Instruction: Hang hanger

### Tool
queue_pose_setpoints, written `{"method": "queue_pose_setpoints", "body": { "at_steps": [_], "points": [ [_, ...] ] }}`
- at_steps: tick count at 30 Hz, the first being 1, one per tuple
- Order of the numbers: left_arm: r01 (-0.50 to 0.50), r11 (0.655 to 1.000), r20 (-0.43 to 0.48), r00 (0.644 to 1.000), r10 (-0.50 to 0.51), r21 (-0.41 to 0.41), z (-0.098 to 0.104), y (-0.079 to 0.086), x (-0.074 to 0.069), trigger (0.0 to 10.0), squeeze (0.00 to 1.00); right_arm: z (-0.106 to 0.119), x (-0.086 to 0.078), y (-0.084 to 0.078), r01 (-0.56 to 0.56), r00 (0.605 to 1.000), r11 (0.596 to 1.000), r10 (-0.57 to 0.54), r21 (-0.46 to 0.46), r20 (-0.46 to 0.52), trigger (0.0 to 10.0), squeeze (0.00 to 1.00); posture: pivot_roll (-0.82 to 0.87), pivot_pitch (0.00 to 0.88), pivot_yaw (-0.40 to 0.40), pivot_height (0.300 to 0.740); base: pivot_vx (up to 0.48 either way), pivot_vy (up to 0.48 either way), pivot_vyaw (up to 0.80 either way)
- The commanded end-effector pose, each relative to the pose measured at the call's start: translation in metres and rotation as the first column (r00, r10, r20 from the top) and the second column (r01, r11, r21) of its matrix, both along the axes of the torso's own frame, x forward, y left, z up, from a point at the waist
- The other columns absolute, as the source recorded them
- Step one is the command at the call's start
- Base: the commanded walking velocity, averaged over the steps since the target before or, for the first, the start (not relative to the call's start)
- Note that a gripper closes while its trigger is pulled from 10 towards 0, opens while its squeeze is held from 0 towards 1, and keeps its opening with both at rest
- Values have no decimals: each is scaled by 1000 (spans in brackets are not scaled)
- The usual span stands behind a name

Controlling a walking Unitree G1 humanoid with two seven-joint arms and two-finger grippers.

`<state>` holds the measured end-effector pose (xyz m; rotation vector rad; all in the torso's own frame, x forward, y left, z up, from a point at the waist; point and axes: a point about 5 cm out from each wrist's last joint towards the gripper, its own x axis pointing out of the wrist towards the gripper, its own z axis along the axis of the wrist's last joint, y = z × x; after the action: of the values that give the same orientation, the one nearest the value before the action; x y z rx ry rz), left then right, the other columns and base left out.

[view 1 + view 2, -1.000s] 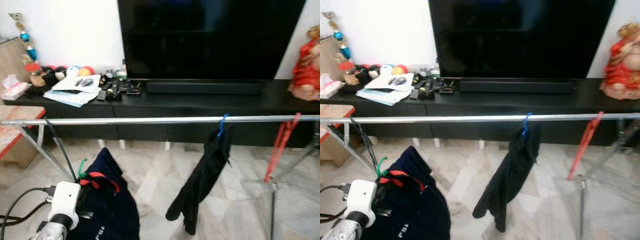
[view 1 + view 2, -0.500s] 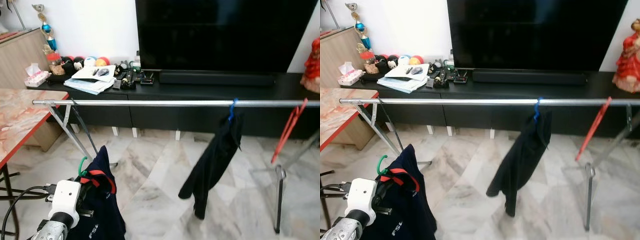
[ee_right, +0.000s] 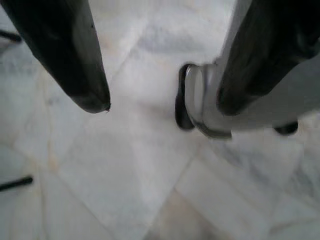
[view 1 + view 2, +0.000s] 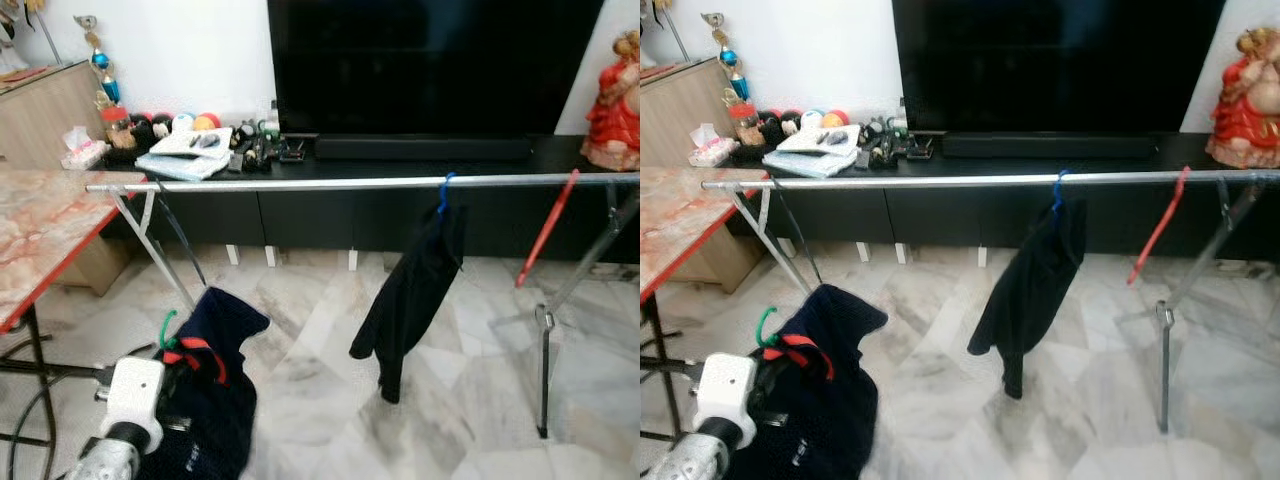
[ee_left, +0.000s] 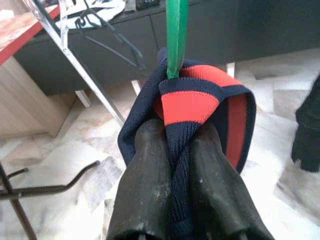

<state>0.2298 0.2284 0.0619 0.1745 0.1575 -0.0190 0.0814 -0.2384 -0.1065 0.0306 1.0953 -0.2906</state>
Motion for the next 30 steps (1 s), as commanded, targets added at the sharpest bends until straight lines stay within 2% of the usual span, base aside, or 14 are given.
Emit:
{"method": "queue_pose_setpoints", "body": {
  "at_steps": [1, 30],
  "points": [
    [-14, 1000, 38, 999, 14, 9, 9, 6, 4, 10000, 0, -2, -2, 5, -2, 1000, 1000, 2, 13, -9, 10000, 0, 101, 0, 62, 740, -274, 0, 0],
    [-37, 999, 41, 998, 36, 6, 10, 7, 1, 10000, 0, -1, 0, 4, -16, 1000, 1000, 17, 15, -11, 10000, 0, 112, 0, 50, 740, -273, 0, 0]
  ]
}}
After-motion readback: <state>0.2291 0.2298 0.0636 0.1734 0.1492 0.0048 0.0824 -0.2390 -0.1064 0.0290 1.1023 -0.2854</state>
